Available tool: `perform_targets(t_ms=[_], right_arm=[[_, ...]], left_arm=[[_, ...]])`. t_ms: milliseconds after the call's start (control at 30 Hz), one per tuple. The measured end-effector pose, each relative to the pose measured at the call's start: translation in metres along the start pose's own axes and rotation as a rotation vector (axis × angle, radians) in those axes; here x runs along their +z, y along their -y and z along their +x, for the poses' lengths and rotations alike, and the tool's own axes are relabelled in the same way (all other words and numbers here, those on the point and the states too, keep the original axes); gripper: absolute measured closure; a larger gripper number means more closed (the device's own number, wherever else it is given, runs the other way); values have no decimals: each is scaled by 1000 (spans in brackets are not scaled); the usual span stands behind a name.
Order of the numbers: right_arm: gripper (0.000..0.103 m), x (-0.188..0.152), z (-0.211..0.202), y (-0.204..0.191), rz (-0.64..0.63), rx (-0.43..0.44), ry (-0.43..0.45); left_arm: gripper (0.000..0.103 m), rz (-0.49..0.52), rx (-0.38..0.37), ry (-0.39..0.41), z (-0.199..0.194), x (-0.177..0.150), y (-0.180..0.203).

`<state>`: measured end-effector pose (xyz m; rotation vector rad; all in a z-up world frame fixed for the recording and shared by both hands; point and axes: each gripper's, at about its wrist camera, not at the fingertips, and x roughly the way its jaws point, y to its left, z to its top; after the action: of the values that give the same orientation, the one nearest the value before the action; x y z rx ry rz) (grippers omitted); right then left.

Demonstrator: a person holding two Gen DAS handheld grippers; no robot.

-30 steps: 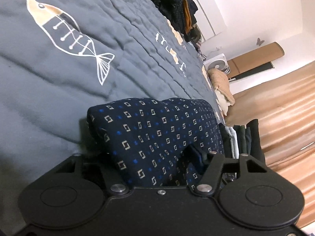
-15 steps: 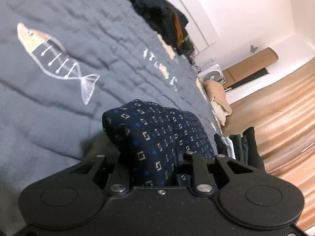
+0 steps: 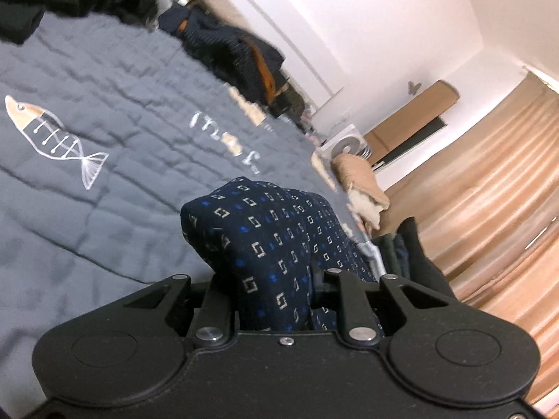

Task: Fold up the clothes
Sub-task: 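Lift the folded shirt with both tools and carry it toward the dark clothes stack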

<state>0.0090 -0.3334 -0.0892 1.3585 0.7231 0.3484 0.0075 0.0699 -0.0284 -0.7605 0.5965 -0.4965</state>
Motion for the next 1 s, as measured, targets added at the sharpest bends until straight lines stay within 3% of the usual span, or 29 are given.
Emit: perform_targets(t_ms=[500, 1000], right_arm=[[65, 19, -105, -40, -132, 33, -62], [65, 75, -196, -77, -270, 51, -157]], left_arm=[[83, -26, 6, 182, -44, -85, 97], [83, -57, 13, 341, -52, -170, 202]])
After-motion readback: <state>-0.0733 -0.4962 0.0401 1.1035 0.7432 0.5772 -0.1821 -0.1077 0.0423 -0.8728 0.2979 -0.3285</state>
